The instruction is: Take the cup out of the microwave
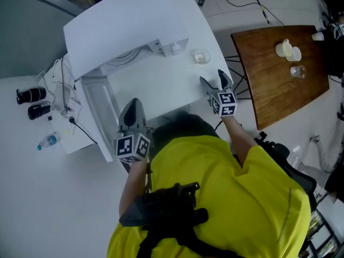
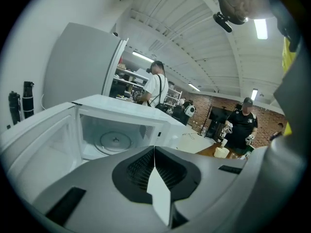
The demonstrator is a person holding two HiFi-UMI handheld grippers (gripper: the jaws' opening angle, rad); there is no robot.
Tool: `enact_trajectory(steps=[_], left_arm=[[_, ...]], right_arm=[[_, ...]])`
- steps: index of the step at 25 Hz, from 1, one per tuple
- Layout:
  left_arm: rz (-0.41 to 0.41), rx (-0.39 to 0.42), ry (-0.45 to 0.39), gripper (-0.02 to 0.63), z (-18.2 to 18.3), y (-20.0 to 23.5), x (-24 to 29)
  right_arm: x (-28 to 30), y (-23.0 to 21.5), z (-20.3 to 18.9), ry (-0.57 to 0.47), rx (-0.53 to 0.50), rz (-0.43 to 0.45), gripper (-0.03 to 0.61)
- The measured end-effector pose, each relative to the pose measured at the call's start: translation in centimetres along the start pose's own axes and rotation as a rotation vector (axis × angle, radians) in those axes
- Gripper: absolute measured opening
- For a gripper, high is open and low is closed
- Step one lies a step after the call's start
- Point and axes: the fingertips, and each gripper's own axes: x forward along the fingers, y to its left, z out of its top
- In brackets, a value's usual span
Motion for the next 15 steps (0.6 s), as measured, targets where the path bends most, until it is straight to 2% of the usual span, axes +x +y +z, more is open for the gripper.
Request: enact_trajectory(steps=[1,3,4,8,10,13,15], left_arm=[[0.009,-0.005,-0.017,0.005,0.7,0.5,-0.5],[0.026,-0.014,-0.052,0.005,2.1,1.4,-1.7],[0.036,-0.014,-0.067,0.005,2.7,1.8,-2.4],[0.081,0.008,-0.130,0.005,5.7,2.9,-5.4],[0.097,0.023,-0.174,0.005,7.2,3.0,-6.8],[0.111,0.055,-0.221,0.005,8.7,2.9,-8.5],[0.113,0.066,-0.231,0.005,9.0,2.7,-8.8]], right_arm=[[-2.3,0.8,0.9,-0.007,0.011,0.009,0.327],[-6.1,2.7,4.1,-0.047,0.008,0.020,0.049],[-7.4,3.8,6.1,-0.078,0.000,0.044,0.005],[-10.9,9.3,15.5,-0.234,-0.027,0.190,0.003],[-12.3,11.5,19.3,-0.311,-0.005,0.245,0.002],[-13.6,14.5,22.3,-0.368,-0.021,0.321,0.002],[-13.6,16.0,22.2,-0.349,-0.038,0.376,0.003]])
